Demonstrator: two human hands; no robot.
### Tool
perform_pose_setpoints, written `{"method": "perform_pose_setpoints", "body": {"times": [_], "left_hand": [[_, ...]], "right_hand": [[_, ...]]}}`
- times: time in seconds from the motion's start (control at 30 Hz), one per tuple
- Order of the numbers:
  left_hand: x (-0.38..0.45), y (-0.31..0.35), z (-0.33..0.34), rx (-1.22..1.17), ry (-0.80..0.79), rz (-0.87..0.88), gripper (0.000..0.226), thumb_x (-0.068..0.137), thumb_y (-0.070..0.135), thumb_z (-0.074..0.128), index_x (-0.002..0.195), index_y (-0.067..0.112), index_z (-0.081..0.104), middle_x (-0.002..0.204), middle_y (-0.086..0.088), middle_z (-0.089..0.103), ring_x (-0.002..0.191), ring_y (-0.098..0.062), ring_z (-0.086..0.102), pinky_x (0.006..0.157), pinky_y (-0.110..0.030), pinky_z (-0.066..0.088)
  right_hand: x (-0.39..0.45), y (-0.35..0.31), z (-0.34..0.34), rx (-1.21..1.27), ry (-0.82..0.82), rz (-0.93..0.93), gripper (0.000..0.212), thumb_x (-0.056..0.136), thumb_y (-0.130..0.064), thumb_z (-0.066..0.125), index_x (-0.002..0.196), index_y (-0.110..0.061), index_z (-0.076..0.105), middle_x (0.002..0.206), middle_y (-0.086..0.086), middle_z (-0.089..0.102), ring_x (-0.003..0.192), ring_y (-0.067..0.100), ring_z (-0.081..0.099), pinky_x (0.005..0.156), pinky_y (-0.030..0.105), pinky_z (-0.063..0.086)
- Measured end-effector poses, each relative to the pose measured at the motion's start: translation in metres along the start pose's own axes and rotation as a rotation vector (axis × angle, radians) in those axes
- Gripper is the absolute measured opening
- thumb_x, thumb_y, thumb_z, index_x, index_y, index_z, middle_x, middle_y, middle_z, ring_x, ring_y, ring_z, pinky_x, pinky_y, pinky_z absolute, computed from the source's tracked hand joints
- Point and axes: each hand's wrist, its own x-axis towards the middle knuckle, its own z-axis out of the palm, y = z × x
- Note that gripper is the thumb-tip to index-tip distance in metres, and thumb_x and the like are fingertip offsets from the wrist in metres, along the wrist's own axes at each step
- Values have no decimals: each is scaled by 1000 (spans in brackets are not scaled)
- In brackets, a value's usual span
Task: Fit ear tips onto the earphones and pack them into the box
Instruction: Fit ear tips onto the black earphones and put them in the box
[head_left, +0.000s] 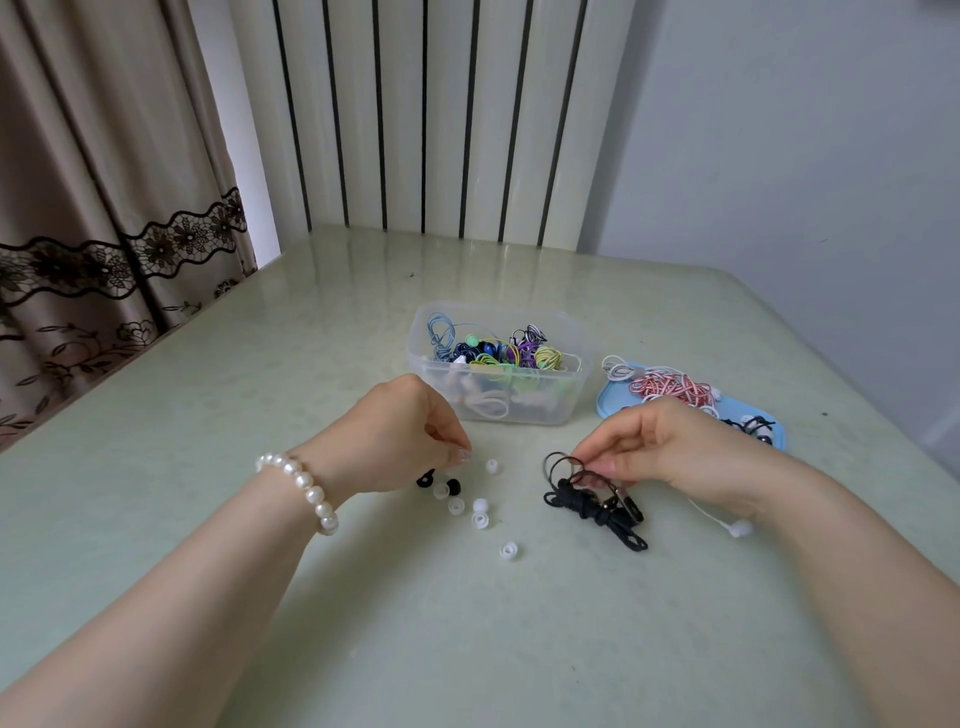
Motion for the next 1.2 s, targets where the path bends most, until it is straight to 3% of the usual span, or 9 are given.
{"method": "perform_pose_setpoints", "body": {"times": [0.1, 0.23, 0.4, 0.53, 0.7, 0.83, 0.93, 1.03, 1.2], "left_hand": [[1, 0, 1, -9, 3, 0, 6, 79, 19, 69, 79, 21, 74, 62, 16, 60, 55, 1, 50, 54, -8, 38], [1, -1, 3, -28, 3, 8, 5, 79, 21, 70, 79, 19, 74, 63, 13, 62, 56, -3, 52, 54, -12, 39], [1, -1, 4, -48, 7, 15, 5, 79, 22, 70, 77, 20, 73, 66, 9, 65, 58, -7, 55, 56, -15, 43], [1, -3, 3, -30, 6, 20, 4, 79, 22, 70, 76, 22, 73, 64, 13, 64, 55, -3, 53, 52, -8, 39], [2, -4, 3, -19, 11, 21, 4, 79, 23, 70, 78, 21, 74, 63, 13, 63, 56, -2, 52, 54, -10, 39], [2, -3, 4, -20, 7, 24, 5, 80, 23, 70, 78, 21, 73, 67, 10, 65, 59, -5, 54, 57, -14, 42], [2, -3, 3, -14, 11, 23, 6, 80, 24, 70, 79, 20, 74, 70, 6, 67, 60, -6, 54, 59, -16, 42], [1, -3, 4, -25, 10, 21, 5, 79, 23, 70, 77, 20, 73, 73, 3, 69, 63, -11, 58, 63, -20, 46], [0, -2, 5, -26, 0, 22, 7, 79, 24, 70, 78, 19, 74, 73, 2, 69, 64, -14, 60, 64, -22, 47]], "right_hand": [[-2, -1, 0, 0, -8, -11, 15, 81, -2, 64, 86, -14, 70, 87, 6, 74, 87, 11, 67, 81, 18, 49], [-2, -4, 5, -28, -57, -13, 12, 84, -14, 62, 92, -16, 71, 87, 1, 74, 80, 4, 63, 65, 8, 43], [-1, 1, -3, -102, 7, -6, 22, 80, 1, 65, 82, -20, 71, 76, -2, 72, 74, 4, 64, 72, 13, 49], [-4, 5, -4, -236, -145, 55, 26, 75, 4, 68, 83, -21, 71, 78, 5, 70, 65, 1, 63, 69, 15, 49], [-2, 6, 0, -343, -170, 28, 22, 74, -3, 69, 79, -24, 73, 84, 10, 69, 63, 2, 56, 67, 21, 46], [0, 5, 7, -391, -134, 19, 22, 73, -5, 65, 66, -25, 69, 79, 3, 66, 56, -1, 51, 58, 15, 41], [0, 4, 8, -358, -168, -11, 24, 74, 0, 67, 78, -23, 70, 75, 2, 63, 53, -1, 48, 55, 13, 39], [0, 3, 8, -316, -197, -38, 35, 73, 5, 67, 89, -26, 71, 76, -1, 56, 63, 9, 46, 58, 15, 39], [-1, 2, 8, -315, -246, -79, 32, 70, -1, 73, 84, -30, 74, 80, 1, 58, 64, 5, 48, 62, 19, 40]]}}
